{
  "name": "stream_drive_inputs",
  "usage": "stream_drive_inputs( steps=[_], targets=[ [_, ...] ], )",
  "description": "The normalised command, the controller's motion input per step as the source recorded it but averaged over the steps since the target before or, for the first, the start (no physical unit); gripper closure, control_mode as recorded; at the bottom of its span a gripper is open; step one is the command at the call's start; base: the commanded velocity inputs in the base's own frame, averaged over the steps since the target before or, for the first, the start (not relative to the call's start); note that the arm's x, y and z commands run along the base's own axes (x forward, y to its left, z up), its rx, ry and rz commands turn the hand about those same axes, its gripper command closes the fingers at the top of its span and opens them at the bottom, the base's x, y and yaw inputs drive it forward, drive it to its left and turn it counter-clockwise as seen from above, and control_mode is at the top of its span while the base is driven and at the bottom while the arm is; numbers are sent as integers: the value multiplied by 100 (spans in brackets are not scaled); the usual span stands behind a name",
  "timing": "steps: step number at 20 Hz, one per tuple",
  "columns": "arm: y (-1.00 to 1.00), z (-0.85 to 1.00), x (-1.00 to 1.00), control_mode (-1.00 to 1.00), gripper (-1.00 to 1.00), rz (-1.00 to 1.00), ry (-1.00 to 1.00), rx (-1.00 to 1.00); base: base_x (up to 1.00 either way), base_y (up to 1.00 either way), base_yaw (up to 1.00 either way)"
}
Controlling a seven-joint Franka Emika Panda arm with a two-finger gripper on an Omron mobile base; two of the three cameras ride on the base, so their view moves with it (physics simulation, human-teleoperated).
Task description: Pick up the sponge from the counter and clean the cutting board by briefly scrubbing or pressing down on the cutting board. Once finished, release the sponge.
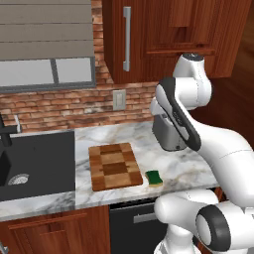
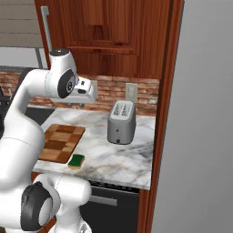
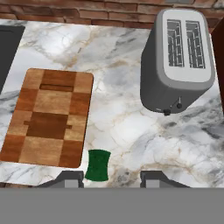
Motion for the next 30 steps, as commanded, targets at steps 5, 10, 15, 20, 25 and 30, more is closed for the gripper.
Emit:
stream_drive_inputs(
  steps=[5, 10, 15, 20, 25, 30],
  targets=[
    [1, -5, -4, -100, -100, 0, 0, 0, 0, 0, 0],
    [44, -36, 0, -100, -100, -3, 6, -3, 0, 0, 0],
    [45, -46, 0, -100, -100, -4, 10, -4, 0, 0, 0],
    [1, -55, 0, -100, -100, 0, 10, -18, 0, 0, 0],
    [0, -48, 1, -100, -100, -1, 10, -13, 0, 0, 0],
    [0, -49, -3, -100, -100, -9, 3, 0, 0, 0, 0]
  ],
)
